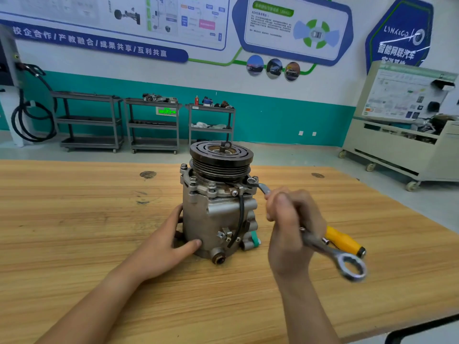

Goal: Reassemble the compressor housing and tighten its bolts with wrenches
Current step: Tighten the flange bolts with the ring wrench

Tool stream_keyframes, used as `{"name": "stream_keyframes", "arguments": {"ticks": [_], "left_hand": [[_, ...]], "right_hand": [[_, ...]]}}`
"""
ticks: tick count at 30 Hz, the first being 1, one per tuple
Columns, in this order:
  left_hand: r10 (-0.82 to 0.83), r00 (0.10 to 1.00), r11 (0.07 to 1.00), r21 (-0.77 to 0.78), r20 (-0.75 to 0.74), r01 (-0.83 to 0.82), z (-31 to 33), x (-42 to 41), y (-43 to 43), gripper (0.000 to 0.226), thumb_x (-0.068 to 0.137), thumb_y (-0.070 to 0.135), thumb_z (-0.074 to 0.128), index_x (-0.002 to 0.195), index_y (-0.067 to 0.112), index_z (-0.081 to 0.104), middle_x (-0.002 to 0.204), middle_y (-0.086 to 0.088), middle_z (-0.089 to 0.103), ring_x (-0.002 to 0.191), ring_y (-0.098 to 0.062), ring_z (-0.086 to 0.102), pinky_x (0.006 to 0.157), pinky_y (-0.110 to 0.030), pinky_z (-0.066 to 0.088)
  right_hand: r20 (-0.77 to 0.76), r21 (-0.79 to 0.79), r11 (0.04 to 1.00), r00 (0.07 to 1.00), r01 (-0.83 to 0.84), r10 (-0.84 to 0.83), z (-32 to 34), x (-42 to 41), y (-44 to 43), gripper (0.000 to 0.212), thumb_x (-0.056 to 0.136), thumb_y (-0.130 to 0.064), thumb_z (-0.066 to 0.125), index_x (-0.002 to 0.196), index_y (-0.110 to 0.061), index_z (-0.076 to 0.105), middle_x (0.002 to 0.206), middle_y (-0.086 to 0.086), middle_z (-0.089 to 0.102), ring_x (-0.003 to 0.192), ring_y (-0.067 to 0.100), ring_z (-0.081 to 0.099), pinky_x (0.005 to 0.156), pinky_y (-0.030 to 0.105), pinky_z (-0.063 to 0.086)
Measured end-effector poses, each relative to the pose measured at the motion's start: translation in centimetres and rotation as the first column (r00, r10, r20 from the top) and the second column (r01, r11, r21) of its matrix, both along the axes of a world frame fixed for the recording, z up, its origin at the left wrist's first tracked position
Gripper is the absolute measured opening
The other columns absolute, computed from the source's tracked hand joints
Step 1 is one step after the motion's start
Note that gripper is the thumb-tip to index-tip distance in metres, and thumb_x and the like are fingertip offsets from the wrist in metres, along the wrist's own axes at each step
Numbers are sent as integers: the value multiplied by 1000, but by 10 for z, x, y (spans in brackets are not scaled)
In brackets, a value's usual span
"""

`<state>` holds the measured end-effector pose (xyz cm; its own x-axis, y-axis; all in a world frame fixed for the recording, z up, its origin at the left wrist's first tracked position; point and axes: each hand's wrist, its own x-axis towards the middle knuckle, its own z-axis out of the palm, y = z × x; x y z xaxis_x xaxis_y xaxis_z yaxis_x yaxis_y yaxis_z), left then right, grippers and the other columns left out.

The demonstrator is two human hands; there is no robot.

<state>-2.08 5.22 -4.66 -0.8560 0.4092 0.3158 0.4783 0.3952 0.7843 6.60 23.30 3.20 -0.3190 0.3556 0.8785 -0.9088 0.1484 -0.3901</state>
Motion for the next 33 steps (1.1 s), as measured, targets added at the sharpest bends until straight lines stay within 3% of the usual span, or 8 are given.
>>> {"name": "stream_keyframes", "arguments": {"ticks": [6, 11, 16, 18, 20, 23, 28, 33], "left_hand": [[-21, 998, 1000, -3, -54, 20, 4, 2, 2, 70, 74, 41, 68, 132, 37, 29, 123, 21, 47, 105, 6, 53, 90, -14, 42], [-36, 984, 999, -18, -174, 33, 4, 6, 5, 30, 77, 6, 64, 85, 31, 48, 75, 10, 56, 71, 16, 52, 61, -4, 39], [-34, 988, 999, -32, -149, 29, 2, 3, 5, 26, 79, 16, 65, 96, 27, 49, 87, 7, 56, 77, 11, 54, 64, -6, 39], [8, 996, 999, -44, -93, -12, 0, -1, 4, 49, 81, 24, 68, 123, 22, 42, 108, 5, 56, 90, 4, 55, 75, -11, 41], [26, 999, 997, -76, -43, -29, 0, -2, 2, 74, 80, 33, 69, 138, 34, 23, 125, 16, 45, 107, -2, 52, 88, -16, 41], [10, 999, 997, -82, -52, -14, 1, 0, 3, 82, 79, 35, 70, 130, 50, 8, 128, 22, 35, 115, -4, 48, 93, -16, 38], [7, 998, 997, -73, -59, -11, 3, 2, 3, 81, 79, 35, 70, 124, 57, 6, 130, 22, 33, 119, -5, 46, 98, -19, 37], [24, 999, 996, -89, -30, -26, 2, 1, 1, 83, 78, 44, 68, 126, 58, 1, 133, 23, 31, 120, -5, 45, 96, -18, 37]], "right_hand": [[-239, 300, 879, 921, 371, -307, 2, -19, -40, 41, 88, -11, 51, 47, -6, 48, 50, -1, 40, 52, 8, 28, 53, 22, 26], [-207, 422, 691, 805, 587, -557, 7, -50, -78, 40, 83, -18, 62, 46, -10, 47, 43, 3, 42, 43, 20, 39, 52, 29, 24], [-207, 382, 677, 772, 630, -602, 16, -54, -82, 41, 80, -14, 71, 46, -7, 49, 41, 5, 44, 40, 22, 41, 48, 29, 31], [-256, 270, 790, 832, 551, -492, 32, -37, -74, 41, 86, -16, 58, 48, -4, 51, 42, 3, 43, 39, 16, 37, 44, 28, 32], [-231, 74, 986, 965, 149, -129, 60, -19, -61, 35, 87, -19, 52, 54, -6, 52, 46, -7, 42, 40, 5, 34, 41, 19, 29], [-136, -312, 829, 885, -465, 445, 105, -12, -22, 39, 93, -32, 45, 58, -15, 48, 38, -14, 31, 31, 2, 24, 37, 11, 22], [114, -747, 515, 683, -419, 721, 114, -50, 46, 46, 101, -38, 28, 62, -15, 38, 35, -8, 17, 27, 6, 13, 30, 15, 11], [143, -877, 377, 588, -297, 796, 87, -85, 66, 45, 102, -33, 27, 61, -15, 36, 33, -7, 19, 23, 7, 15, 27, 14, 12]]}}
